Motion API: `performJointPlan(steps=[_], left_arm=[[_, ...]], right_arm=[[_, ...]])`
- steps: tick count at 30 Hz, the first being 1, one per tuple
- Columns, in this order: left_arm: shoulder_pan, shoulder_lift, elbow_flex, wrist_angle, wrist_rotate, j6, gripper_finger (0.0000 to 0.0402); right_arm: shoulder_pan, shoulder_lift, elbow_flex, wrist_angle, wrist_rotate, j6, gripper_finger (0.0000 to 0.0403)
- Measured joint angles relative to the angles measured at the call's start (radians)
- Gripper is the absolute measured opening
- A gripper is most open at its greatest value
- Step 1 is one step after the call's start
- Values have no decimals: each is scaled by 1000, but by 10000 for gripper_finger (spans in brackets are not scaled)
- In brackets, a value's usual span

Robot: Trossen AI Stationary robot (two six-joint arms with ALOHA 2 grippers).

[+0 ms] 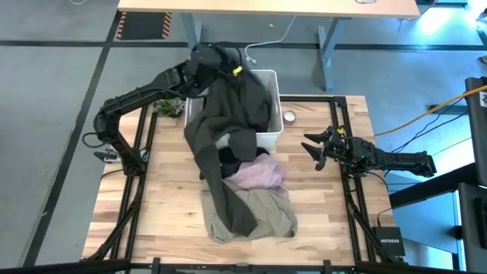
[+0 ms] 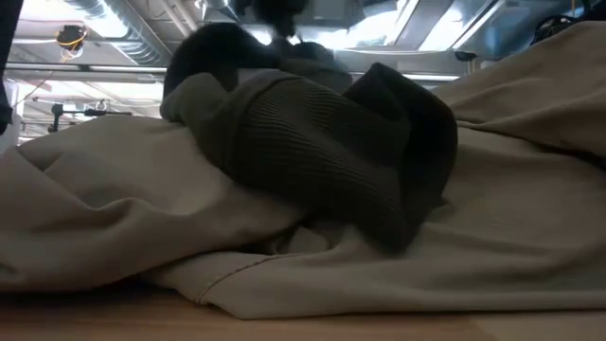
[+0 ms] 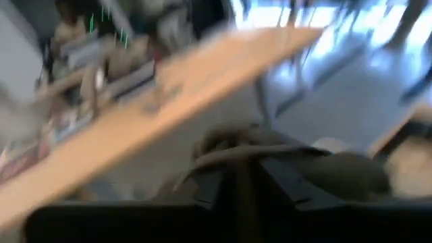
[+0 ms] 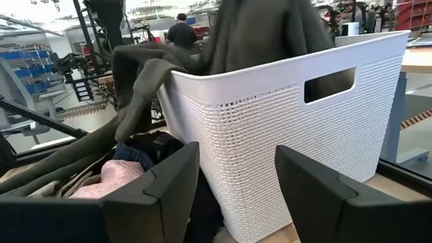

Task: Sort clothes
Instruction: Put the gray jacket into the white laundry bin

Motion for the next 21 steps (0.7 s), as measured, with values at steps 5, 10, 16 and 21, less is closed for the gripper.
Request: performJointPlan(steps=[5, 10, 16, 21], left_arm=[[-61, -28, 43, -224, 4, -50, 159], [-210, -64, 48, -445, 4, -186, 184], [-423, -65, -61, -638, -30, -471, 176], [-579, -65, -216, -655, -48, -684, 172]], right_arm=[[0, 0, 0, 0, 3, -10, 214], [0, 0, 0, -1, 0, -11, 214], [0, 0, 0, -2, -20, -6, 214], [0, 0, 0, -6, -60, -2, 214]])
